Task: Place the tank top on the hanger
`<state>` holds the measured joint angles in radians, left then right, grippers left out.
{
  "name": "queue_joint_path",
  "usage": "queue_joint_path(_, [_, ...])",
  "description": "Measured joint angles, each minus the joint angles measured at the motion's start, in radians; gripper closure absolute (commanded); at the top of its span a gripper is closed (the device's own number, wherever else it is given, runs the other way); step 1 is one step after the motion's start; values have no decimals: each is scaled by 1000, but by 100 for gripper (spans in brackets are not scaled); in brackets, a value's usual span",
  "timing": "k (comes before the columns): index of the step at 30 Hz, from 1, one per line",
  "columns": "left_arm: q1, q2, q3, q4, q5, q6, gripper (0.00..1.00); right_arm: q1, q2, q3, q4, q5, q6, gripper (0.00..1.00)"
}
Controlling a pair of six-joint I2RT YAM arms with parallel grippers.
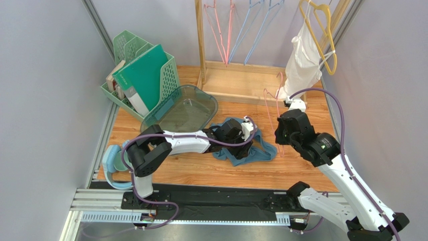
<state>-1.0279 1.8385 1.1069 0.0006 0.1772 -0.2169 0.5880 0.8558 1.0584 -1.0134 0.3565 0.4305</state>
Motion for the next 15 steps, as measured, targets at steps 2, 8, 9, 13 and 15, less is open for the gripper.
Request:
queue_joint_path(2, [0, 11, 0, 0, 2, 0, 51, 0, -4, -3, 1, 0, 0, 100])
queue_joint_path(8, [0, 16, 0, 5, 4, -1, 97, 0, -11, -12, 1, 0, 0, 100])
queue_joint_path(9, [0, 16, 0, 5, 6, 1, 100, 0, -11, -12, 1, 0, 0, 100])
queue_joint_path(13, [0, 16, 0, 7, 9, -2, 100, 0, -13, -13, 1, 0, 0, 100])
queue_joint_path(15, [0, 16, 0, 7, 9, -4, 100, 0, -14, -13, 1, 0, 0, 100])
